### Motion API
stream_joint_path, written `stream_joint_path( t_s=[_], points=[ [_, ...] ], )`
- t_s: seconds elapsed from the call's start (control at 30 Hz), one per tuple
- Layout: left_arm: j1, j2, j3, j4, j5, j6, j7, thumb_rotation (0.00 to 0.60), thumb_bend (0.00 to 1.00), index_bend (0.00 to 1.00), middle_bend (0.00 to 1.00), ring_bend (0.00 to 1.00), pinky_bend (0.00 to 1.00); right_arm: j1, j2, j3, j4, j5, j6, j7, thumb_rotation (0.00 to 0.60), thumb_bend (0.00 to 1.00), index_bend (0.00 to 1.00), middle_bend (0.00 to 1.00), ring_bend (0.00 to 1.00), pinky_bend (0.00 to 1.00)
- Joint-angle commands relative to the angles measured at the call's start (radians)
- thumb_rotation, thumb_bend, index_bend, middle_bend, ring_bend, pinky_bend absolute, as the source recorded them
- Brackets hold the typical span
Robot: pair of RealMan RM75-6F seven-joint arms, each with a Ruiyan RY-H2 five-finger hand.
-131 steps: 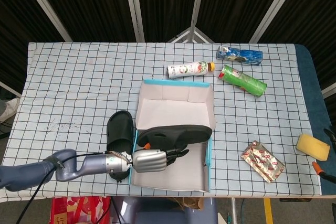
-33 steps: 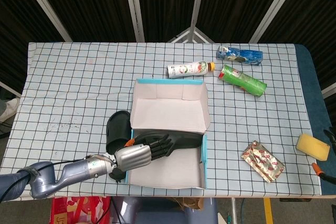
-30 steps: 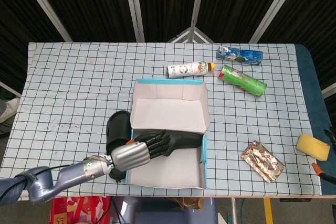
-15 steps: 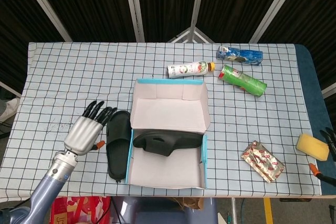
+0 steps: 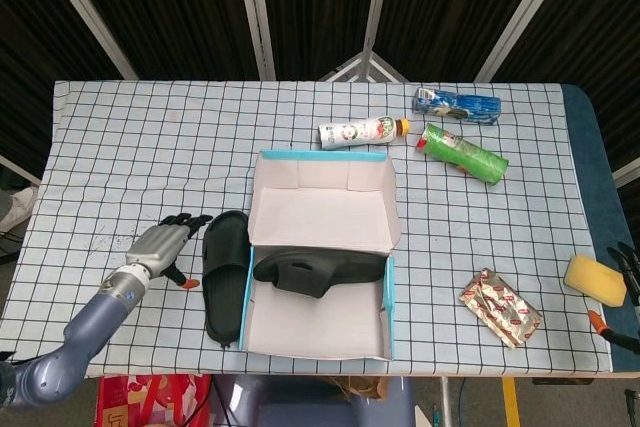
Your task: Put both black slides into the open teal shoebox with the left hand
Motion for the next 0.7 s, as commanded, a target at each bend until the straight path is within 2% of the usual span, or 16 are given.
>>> stream_joint_path(
  t_s=[0.03, 0.43, 0.7],
  points=[
    [-0.084, -0.028, -0.004, 0.065, -0.092, -0.056, -0.018, 0.6, 0.25, 0.0, 0.11, 0.0, 0.03, 0.0, 0.0, 0.0, -0.002, 0.001, 0.0, -0.003, 0.6, 0.31, 0.07, 0.02, 0.0, 0.0],
    [-0.236, -0.12, 0.077, 0.183, -0.238, -0.054, 0.03, 0.6, 0.25, 0.0, 0.13, 0.0, 0.02, 0.0, 0.005, -0.001, -0.009, 0.006, -0.006, -0.01, 0.6, 0.31, 0.07, 0.02, 0.0, 0.0],
    [-0.286, -0.173, 0.127, 0.217, -0.267, -0.043, 0.053, 0.6, 0.25, 0.0, 0.14, 0.0, 0.01, 0.003, 0.009, -0.005, -0.013, 0.009, -0.02, -0.012, 0.6, 0.31, 0.07, 0.02, 0.0, 0.0]
  ],
)
